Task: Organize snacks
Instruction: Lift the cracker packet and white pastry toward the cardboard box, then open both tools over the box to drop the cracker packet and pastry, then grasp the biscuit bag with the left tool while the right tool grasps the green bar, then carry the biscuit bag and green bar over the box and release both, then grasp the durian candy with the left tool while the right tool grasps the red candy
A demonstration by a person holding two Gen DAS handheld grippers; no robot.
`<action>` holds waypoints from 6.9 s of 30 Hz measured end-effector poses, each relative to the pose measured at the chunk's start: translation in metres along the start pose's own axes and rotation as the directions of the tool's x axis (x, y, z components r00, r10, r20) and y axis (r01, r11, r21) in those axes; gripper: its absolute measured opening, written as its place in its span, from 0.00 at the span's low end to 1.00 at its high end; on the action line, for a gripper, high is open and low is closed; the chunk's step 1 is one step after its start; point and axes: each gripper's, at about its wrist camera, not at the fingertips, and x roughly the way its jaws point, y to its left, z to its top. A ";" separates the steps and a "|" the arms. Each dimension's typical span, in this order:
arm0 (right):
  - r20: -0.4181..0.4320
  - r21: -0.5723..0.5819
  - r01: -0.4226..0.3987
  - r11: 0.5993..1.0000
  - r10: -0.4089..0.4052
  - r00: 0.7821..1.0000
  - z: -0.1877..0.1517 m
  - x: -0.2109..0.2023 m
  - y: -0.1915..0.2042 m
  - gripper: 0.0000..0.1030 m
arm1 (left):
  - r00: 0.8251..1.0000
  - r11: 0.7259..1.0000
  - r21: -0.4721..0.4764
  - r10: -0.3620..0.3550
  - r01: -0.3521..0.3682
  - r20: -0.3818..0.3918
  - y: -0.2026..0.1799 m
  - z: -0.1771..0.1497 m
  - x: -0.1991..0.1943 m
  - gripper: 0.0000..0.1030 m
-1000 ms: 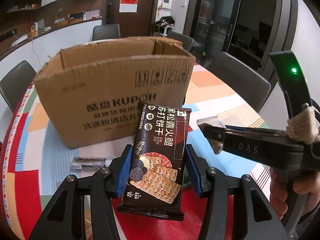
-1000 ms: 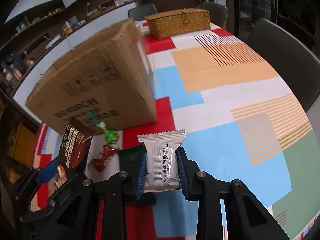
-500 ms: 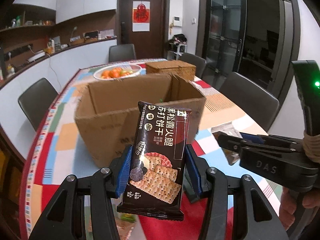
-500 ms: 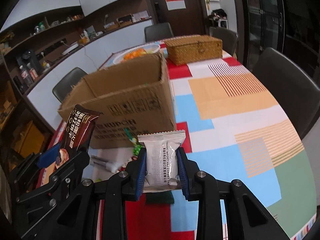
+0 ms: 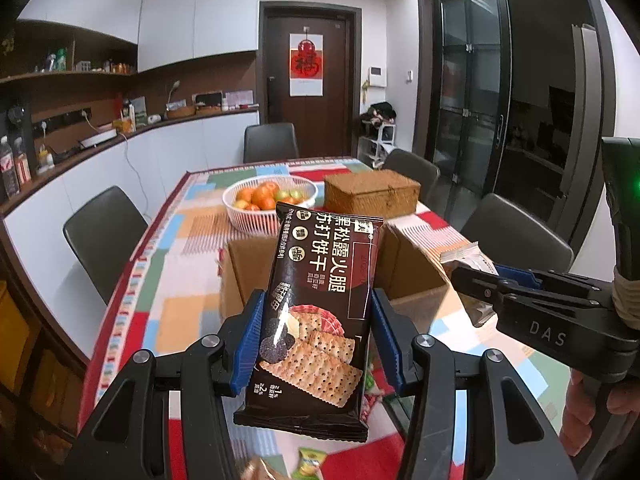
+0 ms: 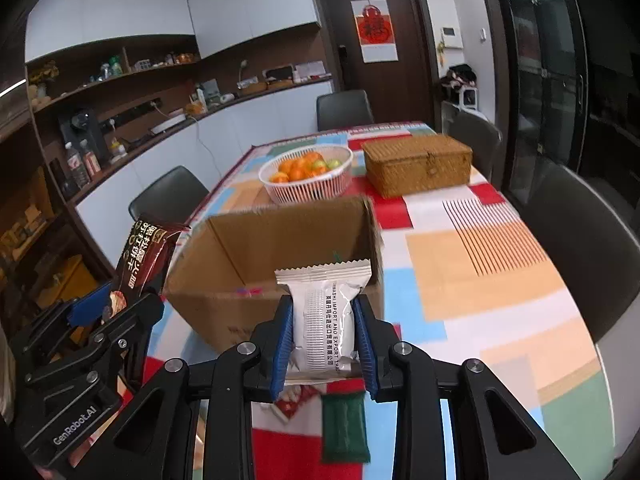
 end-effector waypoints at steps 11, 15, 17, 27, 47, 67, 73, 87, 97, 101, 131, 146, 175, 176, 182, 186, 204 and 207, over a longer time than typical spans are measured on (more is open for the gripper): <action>-0.004 -0.051 -0.051 0.997 0.051 0.999 0.052 0.029 0.018 0.30 | 0.996 0.997 -0.026 -0.069 0.068 -0.057 0.026 0.037 0.043 0.49; -0.036 -0.069 -0.055 0.996 0.053 0.998 0.064 0.049 0.021 0.30 | 0.991 0.997 -0.033 -0.073 0.069 -0.112 0.032 0.042 0.068 0.49; -0.053 -0.073 -0.056 0.996 0.052 0.997 0.066 0.060 0.019 0.30 | 0.986 0.996 -0.044 -0.084 0.078 -0.143 0.035 0.043 0.082 0.49; -0.121 -0.078 -0.047 0.996 0.037 0.992 0.072 0.098 0.017 0.30 | 0.978 0.999 -0.028 -0.023 0.018 -0.209 0.034 0.042 0.111 0.62; 0.000 -0.098 0.013 0.995 -0.013 1.000 0.007 0.026 0.034 0.65 | 0.981 0.977 -0.095 0.185 -0.191 -0.064 0.047 -0.020 -0.011 0.76; -0.106 -0.177 0.135 0.975 -0.155 0.982 -0.080 0.024 0.033 0.71 | 0.910 0.955 -0.213 0.108 -0.206 -0.400 0.048 -0.145 -0.010 0.81; -0.222 -0.139 0.104 0.985 -0.133 0.966 -0.107 0.041 0.020 0.71 | 0.886 0.954 -0.235 0.061 -0.187 -0.460 0.044 -0.166 0.010 0.81; -0.331 -0.105 0.107 0.989 -0.136 0.934 -0.131 0.081 0.003 0.71 | 0.859 0.937 -0.277 0.045 -0.214 -0.510 0.050 -0.180 0.051 0.73; -0.329 -0.115 0.121 0.986 -0.153 0.932 -0.130 0.099 -0.002 0.71 | 0.851 0.932 -0.291 0.031 -0.214 -0.525 0.055 -0.183 0.062 0.61; -0.336 -0.130 0.123 0.984 -0.161 0.928 -0.133 0.108 -0.001 0.71 | 0.852 0.934 -0.287 0.034 -0.213 -0.522 0.056 -0.183 0.062 0.60; -0.316 -0.106 0.090 0.990 -0.120 0.941 -0.132 0.077 0.010 0.43 | 0.886 0.951 -0.258 0.032 -0.169 -0.462 0.045 -0.171 0.038 0.49; -0.178 -0.085 0.039 0.996 -0.053 0.983 -0.095 0.033 0.016 0.43 | 0.956 0.976 -0.197 0.030 -0.091 -0.291 0.032 -0.117 0.000 0.49; 0.019 -0.060 0.003 0.998 -0.002 1.000 0.028 0.036 0.013 0.43 | 0.997 0.994 -0.107 -0.001 -0.006 -0.073 0.028 0.026 0.024 0.49; 0.016 -0.064 0.009 0.998 -0.008 1.000 0.033 0.039 0.013 0.43 | 0.997 0.994 -0.106 -0.003 -0.005 -0.077 0.029 0.028 0.028 0.49; -0.005 -0.084 0.002 0.996 -0.002 1.000 0.054 0.060 0.018 0.43 | 0.990 0.993 -0.119 -0.029 0.012 -0.137 0.037 0.045 0.061 0.49; -0.026 -0.084 0.010 0.996 -0.012 1.000 0.064 0.073 0.021 0.43 | 0.984 0.992 -0.124 -0.034 0.012 -0.176 0.042 0.050 0.084 0.49; 0.013 -0.100 0.004 0.995 -0.003 1.000 0.027 0.050 0.027 0.56 | 0.991 0.999 -0.005 0.041 -0.042 -0.127 0.026 0.010 0.039 0.67; 0.017 -0.110 -0.019 0.994 0.020 1.000 0.012 0.036 0.031 0.56 | 0.994 0.999 0.014 0.031 -0.029 -0.104 0.021 0.001 0.022 0.67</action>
